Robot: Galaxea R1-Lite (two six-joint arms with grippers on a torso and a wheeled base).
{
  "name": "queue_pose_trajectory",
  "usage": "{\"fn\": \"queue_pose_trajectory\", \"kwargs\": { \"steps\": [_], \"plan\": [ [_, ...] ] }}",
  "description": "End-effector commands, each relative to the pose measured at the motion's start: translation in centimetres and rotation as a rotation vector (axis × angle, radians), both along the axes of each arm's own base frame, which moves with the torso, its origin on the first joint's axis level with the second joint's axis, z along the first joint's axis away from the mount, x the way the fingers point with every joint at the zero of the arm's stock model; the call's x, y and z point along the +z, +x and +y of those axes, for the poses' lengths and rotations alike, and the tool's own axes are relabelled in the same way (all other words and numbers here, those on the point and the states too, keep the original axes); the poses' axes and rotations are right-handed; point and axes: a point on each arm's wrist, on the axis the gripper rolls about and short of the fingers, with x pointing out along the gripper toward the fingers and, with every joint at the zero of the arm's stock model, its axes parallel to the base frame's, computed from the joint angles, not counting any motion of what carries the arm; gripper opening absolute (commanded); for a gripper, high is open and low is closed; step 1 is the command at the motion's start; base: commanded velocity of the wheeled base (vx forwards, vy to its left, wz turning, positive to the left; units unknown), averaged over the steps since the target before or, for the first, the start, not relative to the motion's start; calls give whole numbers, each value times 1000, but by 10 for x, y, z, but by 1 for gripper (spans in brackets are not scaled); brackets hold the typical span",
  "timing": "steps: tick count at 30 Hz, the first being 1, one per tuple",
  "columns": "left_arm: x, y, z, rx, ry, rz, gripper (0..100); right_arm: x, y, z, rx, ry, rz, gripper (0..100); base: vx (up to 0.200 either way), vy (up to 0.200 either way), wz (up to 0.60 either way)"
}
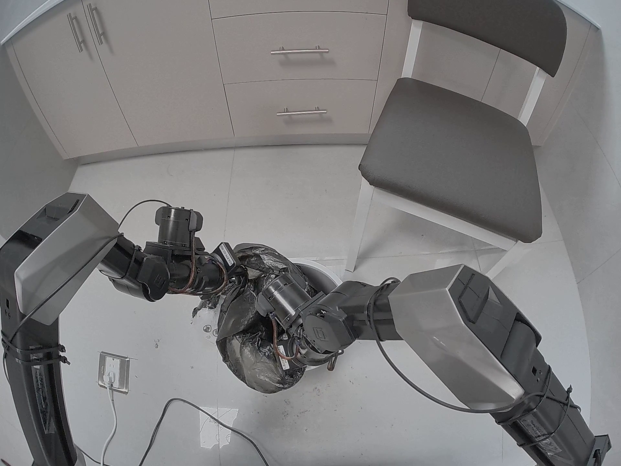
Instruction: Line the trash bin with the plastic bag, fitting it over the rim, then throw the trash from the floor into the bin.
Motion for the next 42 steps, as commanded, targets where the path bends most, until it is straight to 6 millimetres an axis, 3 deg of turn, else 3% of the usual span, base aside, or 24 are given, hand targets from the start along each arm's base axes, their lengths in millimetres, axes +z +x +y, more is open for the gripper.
{"fn": "queue_pose_trajectory", "kwargs": {
  "steps": [1, 8, 17, 32, 42],
  "plan": [
    [0, 0, 0, 1, -1, 1, 0, 7, 2, -2, -5, 8, -9, 0, 0, 0, 0],
    [1, 2, 1, 11, 10, -18, 0, 27, 9, -10, 4, 8, -52, 0, 0, 0, 0],
    [-13, 4, -6, 32, 179, -85, 0, 52, 31, -37, -65, 24, -90, 0, 0, 0, 0],
    [-22, -2, -29, -59, 216, -88, 0, 47, 69, -85, -185, -37, -126, 0, 0, 0, 0],
    [-26, 1, -26, -49, 221, -78, 0, 38, 80, -94, -208, -34, -136, 0, 0, 0, 0]
  ]
}}
